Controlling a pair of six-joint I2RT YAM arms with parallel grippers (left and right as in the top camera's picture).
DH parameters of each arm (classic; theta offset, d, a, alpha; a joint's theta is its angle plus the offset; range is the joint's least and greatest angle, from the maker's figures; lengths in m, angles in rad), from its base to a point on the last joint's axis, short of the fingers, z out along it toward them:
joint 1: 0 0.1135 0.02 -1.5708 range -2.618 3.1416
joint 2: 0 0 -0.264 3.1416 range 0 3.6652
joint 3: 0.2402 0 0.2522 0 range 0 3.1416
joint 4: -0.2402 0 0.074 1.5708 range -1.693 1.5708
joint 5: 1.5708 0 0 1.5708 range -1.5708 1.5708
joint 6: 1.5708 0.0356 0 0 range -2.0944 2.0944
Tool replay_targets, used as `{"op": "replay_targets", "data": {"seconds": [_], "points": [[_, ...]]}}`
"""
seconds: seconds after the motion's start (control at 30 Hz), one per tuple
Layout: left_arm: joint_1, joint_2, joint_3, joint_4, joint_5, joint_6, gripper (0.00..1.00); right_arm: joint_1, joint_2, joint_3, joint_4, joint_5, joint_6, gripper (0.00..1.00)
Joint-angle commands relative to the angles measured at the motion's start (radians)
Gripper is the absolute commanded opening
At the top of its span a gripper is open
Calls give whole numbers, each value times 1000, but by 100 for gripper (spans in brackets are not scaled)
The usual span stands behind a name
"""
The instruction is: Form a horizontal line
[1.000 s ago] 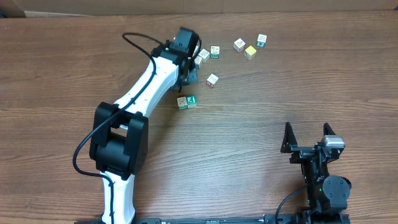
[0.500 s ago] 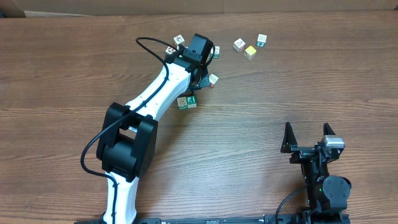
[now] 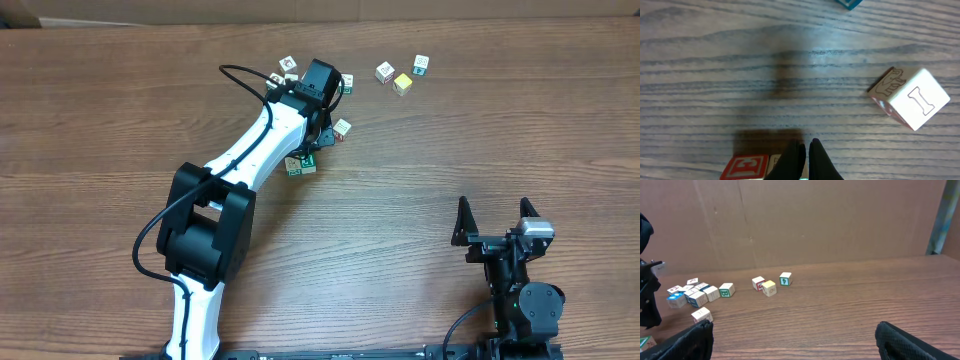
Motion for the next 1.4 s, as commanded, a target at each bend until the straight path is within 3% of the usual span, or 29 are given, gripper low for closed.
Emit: {"op": "replay_targets", "data": {"seconds": [0.0, 0.07, 0.17, 0.27, 0.4, 0.43, 0.5, 0.53, 0.8, 1.37], "points": [[2, 22, -18, 0, 4, -20, 4, 5, -10, -11, 2, -4, -4, 100], [2, 22, -17, 13, 4, -16, 7, 5, -10, -11, 2, -4, -4, 100], [13, 21, 5, 18, 7, 2, 20, 5, -10, -11, 2, -4, -4, 100], [32, 18, 61, -6, 21, 19, 44, 5, -10, -11, 2, -4, -4, 100], [50, 18, 143, -84, 59, 55, 62, 5, -10, -11, 2, -4, -4, 100], [51, 18, 155, -111, 61, 55, 69, 5, -10, -11, 2, -4, -4, 100], [51, 18, 160, -157, 60, 55, 93, 5, -10, -11, 2, -4, -4, 100], [50, 18, 159, -179, 61, 55, 97, 5, -10, -11, 2, -4, -4, 100], [19, 19, 115, -258, 60, 55, 100, 5, -10, -11, 2, -4, -4, 100], [1, 20, -12, -157, 26, 24, 98, 24, -10, -11, 2, -4, -4, 100]]}}
